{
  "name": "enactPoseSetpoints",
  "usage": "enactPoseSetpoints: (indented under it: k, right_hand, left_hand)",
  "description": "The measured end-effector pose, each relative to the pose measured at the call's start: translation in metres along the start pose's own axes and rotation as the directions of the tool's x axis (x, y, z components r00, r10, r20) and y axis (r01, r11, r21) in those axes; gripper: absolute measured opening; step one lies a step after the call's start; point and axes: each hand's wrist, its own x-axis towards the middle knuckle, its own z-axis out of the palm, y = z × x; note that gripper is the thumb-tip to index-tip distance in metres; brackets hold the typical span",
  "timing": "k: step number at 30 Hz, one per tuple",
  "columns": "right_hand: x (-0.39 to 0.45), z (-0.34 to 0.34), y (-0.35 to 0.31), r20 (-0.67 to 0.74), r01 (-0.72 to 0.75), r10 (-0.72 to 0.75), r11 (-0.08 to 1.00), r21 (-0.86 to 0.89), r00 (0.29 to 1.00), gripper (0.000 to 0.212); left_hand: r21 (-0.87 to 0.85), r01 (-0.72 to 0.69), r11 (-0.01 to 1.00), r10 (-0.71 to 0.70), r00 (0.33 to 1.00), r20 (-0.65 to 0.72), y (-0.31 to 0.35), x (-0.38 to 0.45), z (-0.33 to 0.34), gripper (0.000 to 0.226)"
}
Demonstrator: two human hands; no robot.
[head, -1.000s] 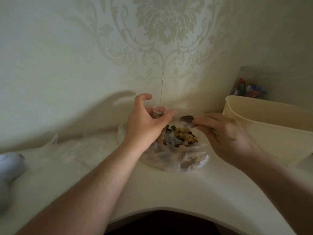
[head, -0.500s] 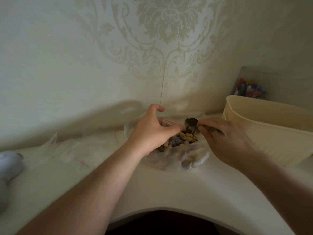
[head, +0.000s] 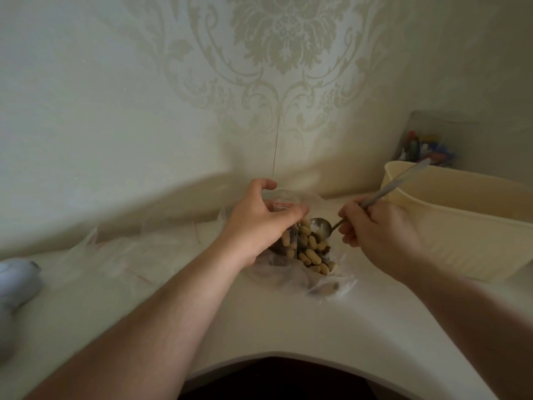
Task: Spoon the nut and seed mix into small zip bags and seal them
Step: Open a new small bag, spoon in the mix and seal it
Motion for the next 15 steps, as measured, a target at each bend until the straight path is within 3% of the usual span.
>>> enactPoseSetpoints:
  k: [11, 15]
  right_hand:
    - [0.004, -0.008, 0.008, -0.147, -0.005, 0.022, 0.993, 0.121, 0.989, 0.025]
    - [0.005, -0.015, 0.000, -0.152, -0.022, 0.050, 0.983, 0.182, 0.987, 0.027]
  left_hand:
    - [0.037, -0.005, 0.999, 0.005, 1.000, 0.005, 0.004, 0.000, -0.005, 0.073]
    - [0.243, -0.160, 0.957, 0.145, 0.986, 0.079, 0.007, -0.004, -0.011, 0.071]
